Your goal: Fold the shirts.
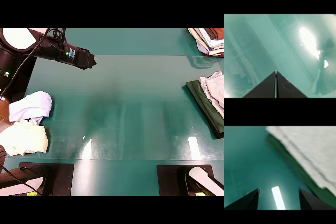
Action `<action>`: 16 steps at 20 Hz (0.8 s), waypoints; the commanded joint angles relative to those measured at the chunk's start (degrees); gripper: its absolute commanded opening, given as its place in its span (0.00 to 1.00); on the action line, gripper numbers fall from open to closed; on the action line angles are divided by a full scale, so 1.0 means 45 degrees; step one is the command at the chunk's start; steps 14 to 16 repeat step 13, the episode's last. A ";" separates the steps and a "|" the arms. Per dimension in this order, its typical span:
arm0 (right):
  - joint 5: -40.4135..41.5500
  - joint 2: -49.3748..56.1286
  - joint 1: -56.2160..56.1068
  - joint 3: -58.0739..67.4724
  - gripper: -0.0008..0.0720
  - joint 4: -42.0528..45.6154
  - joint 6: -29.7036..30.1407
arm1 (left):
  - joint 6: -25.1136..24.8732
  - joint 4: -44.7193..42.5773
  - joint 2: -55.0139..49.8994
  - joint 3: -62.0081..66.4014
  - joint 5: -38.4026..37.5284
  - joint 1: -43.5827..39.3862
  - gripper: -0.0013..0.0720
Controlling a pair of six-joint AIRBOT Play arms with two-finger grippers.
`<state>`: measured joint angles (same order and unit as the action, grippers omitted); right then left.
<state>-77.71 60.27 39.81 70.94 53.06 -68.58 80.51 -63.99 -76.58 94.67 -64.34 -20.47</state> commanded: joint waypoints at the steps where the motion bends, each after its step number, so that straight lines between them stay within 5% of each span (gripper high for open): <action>1: 0.0515 -0.0355 -0.3322 -0.0024 0.77 -0.0855 0.0010 | 0.0010 0.0019 0.0005 0.0005 -0.0141 -0.0005 0.05; 2: 0.0602 -0.0355 -0.4240 -0.0024 0.72 -0.0850 0.0010 | 0.0010 0.0019 0.0010 0.0005 -0.0136 0.0000 0.05; 7: 0.0937 -0.0345 -0.7592 -0.0024 0.03 -0.0753 0.0019 | 0.0010 0.0019 0.0010 0.0005 -0.0141 0.0000 0.05; 16: 0.0899 -0.0345 -0.8291 -0.0024 0.03 -0.0767 0.0015 | 0.0010 0.0019 0.0010 0.0005 -0.0136 -0.0005 0.05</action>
